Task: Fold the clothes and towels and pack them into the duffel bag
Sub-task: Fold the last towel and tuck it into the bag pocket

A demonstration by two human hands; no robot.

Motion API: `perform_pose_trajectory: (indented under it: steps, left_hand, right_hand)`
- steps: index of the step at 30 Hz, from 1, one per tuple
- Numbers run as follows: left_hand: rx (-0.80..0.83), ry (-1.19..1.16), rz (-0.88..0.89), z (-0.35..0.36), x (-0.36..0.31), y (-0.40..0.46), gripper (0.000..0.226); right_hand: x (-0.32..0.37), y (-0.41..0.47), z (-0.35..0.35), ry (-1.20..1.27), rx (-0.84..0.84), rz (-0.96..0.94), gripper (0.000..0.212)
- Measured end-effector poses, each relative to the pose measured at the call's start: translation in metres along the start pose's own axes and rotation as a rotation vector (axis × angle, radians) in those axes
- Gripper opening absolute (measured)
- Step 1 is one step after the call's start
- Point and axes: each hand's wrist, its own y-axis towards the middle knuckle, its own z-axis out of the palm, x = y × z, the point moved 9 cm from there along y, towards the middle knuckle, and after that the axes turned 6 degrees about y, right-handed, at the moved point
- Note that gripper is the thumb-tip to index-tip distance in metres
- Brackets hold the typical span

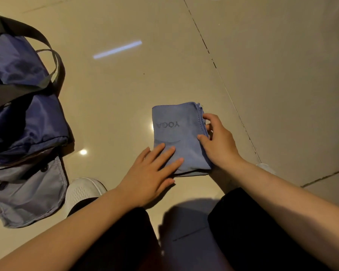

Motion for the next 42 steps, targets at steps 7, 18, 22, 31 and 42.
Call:
perform_pose_trajectory:
  steps: [7, 18, 22, 31, 42]
  left_hand:
    - [0.15, 0.102, 0.102, 0.029, -0.006, -0.01, 0.059]
    - [-0.091, -0.039, 0.003, -0.006, 0.008, -0.011, 0.019]
    - [-0.035, 0.008, -0.018, 0.004, 0.012, -0.019, 0.028]
    - [0.044, 0.101, -0.049, -0.013, 0.053, 0.033, 0.056]
    - [0.323, -0.634, -0.197, 0.023, -0.045, 0.014, 0.086]
  right_hand:
    - [-0.01, -0.005, 0.011, 0.007, 0.141, 0.026, 0.096]
    - [-0.031, -0.027, 0.015, -0.005, 0.184, 0.042, 0.101]
    - [-0.024, -0.037, 0.023, -0.126, 0.228, -0.018, 0.099]
    - [0.003, -0.016, 0.022, -0.394, 0.266, -0.184, 0.083]
    - [0.022, -0.022, 0.02, -0.565, 0.175, -0.119, 0.039]
